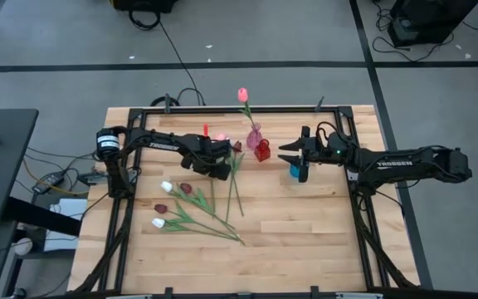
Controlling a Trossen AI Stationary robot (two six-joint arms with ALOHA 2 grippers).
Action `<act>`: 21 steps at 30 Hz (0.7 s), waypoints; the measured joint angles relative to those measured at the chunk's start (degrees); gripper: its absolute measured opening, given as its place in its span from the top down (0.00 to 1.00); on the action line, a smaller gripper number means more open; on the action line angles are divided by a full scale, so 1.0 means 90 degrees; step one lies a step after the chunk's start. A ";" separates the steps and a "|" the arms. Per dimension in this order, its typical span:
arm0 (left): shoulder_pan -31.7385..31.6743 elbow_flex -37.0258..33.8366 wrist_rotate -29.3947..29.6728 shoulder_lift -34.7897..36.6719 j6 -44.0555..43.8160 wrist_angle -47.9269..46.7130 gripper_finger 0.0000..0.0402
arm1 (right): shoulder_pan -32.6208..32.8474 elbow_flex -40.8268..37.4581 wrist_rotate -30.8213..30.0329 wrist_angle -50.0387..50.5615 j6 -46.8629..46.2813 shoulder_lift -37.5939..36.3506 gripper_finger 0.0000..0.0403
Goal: Sort flowers into vase by color
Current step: Put the bottom pink flower into the pink vase
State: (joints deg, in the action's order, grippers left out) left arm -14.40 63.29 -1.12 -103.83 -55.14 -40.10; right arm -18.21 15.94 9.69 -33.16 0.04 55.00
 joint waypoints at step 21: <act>0.0682 0.0002 0.0410 0.1449 0.2196 -0.0427 0.95 | 0.0065 0.0000 -0.0022 0.0103 0.0018 0.0000 0.63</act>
State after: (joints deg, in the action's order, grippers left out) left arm -8.26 63.31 2.57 -90.79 -35.38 -43.94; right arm -17.63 15.94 9.50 -32.24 0.20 55.00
